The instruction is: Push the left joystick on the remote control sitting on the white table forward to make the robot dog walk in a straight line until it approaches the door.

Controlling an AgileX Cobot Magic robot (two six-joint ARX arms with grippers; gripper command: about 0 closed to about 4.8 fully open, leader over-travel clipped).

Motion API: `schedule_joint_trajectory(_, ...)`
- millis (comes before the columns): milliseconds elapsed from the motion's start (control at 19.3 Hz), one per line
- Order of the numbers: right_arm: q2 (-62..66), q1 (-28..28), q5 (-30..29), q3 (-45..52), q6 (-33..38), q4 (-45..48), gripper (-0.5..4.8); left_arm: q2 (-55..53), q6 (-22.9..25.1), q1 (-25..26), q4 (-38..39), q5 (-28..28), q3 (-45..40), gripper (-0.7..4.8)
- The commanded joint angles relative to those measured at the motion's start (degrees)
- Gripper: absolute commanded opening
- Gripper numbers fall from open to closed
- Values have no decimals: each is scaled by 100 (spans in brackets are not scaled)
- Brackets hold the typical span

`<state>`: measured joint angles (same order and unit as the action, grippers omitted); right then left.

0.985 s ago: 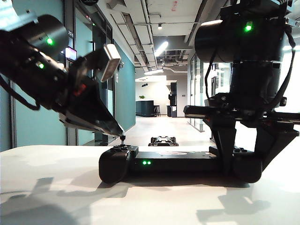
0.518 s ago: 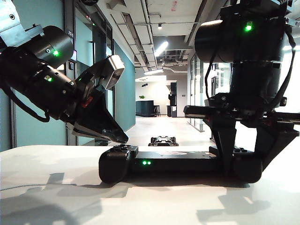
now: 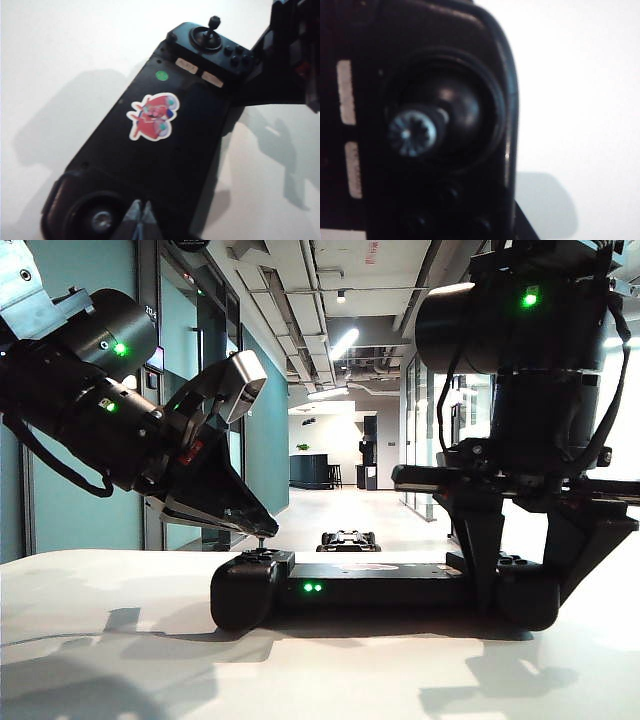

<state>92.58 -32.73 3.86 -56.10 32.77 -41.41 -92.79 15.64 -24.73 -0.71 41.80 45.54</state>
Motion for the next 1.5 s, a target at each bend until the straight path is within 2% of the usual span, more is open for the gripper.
schedule_joint_trajectory(52,9,-4,-125,-7,20,42,107,4,-74,-4,-120,-96,-2,-6)
schedule_joint_trajectory(259,9,-4,-122,-7,20,-20,107,-166,-258,-7,-363,-26,0,-5)
schedule_joint_trajectory(1140,9,-4,-122,-7,20,-20,107,-374,-236,-4,-503,87,0,-6)
schedule_joint_trajectory(1503,9,-4,-125,-7,20,-28,107,-380,-238,-4,-638,-201,0,-6)
